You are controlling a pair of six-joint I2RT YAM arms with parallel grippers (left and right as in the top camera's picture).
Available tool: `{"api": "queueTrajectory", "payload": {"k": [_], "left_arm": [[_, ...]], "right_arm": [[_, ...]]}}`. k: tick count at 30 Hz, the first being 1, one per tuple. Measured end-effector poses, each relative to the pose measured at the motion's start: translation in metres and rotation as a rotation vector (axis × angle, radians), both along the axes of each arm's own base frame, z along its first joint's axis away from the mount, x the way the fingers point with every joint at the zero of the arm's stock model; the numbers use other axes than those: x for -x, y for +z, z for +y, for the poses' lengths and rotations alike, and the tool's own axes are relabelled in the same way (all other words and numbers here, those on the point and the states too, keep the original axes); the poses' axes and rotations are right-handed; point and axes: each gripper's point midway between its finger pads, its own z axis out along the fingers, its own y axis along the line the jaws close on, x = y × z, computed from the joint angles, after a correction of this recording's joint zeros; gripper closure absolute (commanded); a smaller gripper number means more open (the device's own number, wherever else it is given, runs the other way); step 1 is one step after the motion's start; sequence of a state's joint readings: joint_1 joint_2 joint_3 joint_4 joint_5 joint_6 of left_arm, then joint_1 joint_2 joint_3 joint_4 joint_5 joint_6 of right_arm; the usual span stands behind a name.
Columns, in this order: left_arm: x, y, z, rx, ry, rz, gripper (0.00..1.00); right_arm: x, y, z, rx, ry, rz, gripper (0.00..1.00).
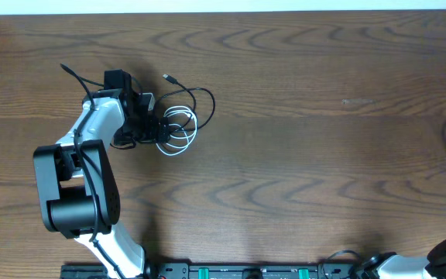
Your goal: Untangle cables
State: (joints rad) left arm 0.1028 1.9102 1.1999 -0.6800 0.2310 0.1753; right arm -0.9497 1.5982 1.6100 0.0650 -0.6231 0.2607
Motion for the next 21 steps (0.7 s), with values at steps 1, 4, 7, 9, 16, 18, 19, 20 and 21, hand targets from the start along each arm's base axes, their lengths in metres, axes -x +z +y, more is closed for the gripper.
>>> {"api": "queueTrajectory", "payload": {"k": [1,4,7,9,16,18,19,20,21], "left_arm": [[0.0,0.0,0.0,0.0,0.0,0.0,0.02],[0.0,0.0,0.0,0.0,0.0,0.0,0.02],[0.0,0.0,0.0,0.0,0.0,0.0,0.02],[0.0,0.0,0.0,0.0,0.0,0.0,0.02],[0.0,0.0,0.0,0.0,0.0,0.0,0.02],[0.0,0.0,0.0,0.0,0.0,0.0,0.02],[0.0,0.0,0.0,0.0,0.0,0.0,0.02],[0.0,0.0,0.0,0.0,0.0,0.0,0.02],[0.0,0.0,0.0,0.0,0.0,0.0,0.01]], "right_arm": [[0.005,0.0,-0.005,0.005,-0.016,0.002,0.99],[0.012,-0.001,-0.012,0.029,-0.029,0.016,0.99],[0.012,-0.015,-0.009,0.024,-0.01,0.073,0.99],[0.01,-0.03,-0.005,0.007,0.006,0.132,0.99],[0.008,-0.094,0.02,-0.031,0.089,0.373,0.99],[0.012,-0.112,0.028,-0.049,0.117,0.443,0.99],[0.015,-0.12,0.03,-0.061,0.125,0.475,0.99],[0.018,-0.129,0.032,-0.07,0.128,0.508,0.99],[0.02,-0.134,0.033,-0.076,0.128,0.531,0.99]]}}
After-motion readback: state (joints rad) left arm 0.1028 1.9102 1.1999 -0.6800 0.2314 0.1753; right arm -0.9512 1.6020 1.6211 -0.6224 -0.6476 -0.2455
